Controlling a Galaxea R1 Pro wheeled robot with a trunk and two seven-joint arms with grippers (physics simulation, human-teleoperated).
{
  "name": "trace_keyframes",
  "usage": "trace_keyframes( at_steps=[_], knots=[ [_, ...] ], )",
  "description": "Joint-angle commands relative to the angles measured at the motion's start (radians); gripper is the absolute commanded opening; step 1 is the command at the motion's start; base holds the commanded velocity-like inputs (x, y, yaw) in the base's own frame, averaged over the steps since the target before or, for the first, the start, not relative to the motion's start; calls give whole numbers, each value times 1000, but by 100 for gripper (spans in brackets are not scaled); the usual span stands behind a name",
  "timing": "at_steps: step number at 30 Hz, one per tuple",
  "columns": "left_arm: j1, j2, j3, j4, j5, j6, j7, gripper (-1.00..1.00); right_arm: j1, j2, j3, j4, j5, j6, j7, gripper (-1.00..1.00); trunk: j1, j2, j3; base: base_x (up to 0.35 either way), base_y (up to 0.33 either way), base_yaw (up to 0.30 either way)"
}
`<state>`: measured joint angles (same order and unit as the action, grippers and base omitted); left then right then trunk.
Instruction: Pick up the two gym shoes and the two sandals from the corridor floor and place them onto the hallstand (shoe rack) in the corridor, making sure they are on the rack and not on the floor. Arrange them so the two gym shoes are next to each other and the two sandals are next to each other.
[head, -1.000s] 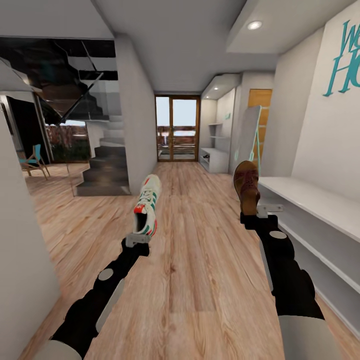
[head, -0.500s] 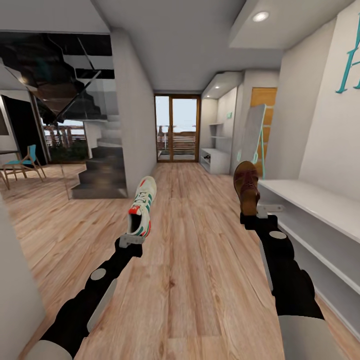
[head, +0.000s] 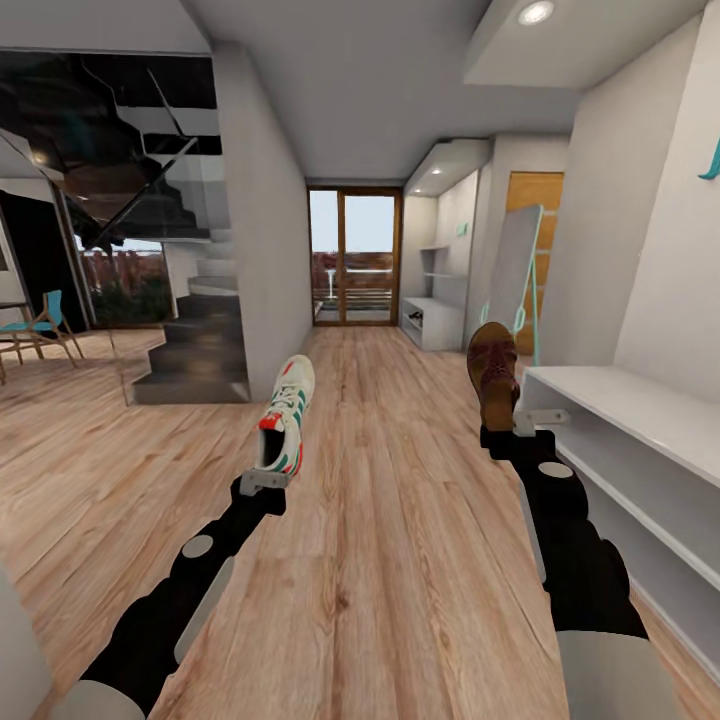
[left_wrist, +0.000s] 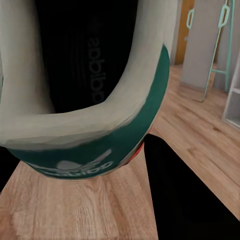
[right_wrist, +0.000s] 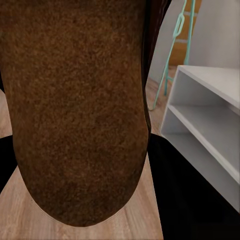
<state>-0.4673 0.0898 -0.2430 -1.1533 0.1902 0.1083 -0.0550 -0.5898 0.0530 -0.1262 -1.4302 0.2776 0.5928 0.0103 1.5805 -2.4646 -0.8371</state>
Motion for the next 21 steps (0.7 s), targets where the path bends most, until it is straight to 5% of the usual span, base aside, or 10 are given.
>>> trace_keyframes(
  at_steps=[1,21],
  knots=[
    [-1,1,-1,-5,9,7,-2,-100,-1,1,-1,-1,2,5,-1,-100,0,0,-1,346,0,0],
    [-1,-1,-3,-8,9,9,-2,-100,-1,1,-1,-1,2,5,-1,-100,0,0,0,346,0,0]
  ],
)
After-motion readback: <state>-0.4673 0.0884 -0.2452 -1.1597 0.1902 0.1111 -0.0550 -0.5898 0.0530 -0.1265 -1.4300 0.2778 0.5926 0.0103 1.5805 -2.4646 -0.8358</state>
